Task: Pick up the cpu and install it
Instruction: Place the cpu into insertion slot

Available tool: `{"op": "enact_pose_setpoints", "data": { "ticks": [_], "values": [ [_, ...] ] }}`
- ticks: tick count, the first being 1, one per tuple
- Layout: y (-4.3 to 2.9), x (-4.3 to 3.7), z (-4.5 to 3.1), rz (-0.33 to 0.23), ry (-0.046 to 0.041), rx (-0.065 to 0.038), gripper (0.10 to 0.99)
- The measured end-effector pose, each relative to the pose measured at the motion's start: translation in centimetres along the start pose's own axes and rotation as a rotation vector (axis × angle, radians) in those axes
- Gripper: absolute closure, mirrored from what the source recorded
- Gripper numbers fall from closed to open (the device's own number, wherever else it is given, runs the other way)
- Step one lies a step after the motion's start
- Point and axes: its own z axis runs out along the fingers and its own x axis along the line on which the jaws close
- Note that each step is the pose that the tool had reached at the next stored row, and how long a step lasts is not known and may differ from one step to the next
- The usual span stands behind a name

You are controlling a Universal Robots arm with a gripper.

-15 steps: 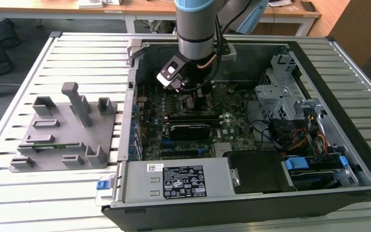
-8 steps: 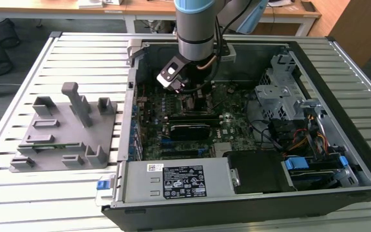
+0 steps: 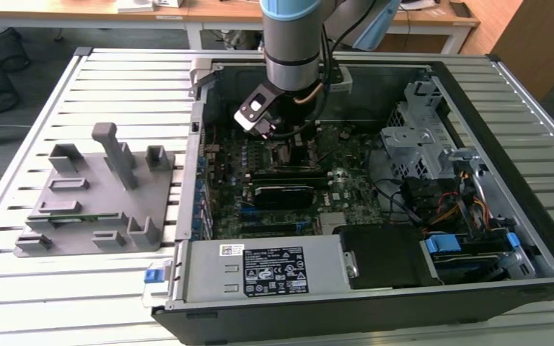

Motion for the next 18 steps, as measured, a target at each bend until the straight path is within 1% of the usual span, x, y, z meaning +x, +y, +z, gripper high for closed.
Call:
{"op": "enact_pose_setpoints", "data": {
  "ticks": [3,4,10,17,18],
  "values": [
    [0.0,0.0,0.01,0.0,0.0002,0.0,0.541],
    [0.0,0.0,0.01,0.0,0.0,0.0,0.478],
    [0.01,0.0,-0.11,0.0,0.0,0.0,0.478],
    [0.1,0.01,-1.03,0.0,0.0001,0.001,0.49],
    [0.1,0.01,-1.1,0.0,0.0001,0.001,0.553]
  ]
}}
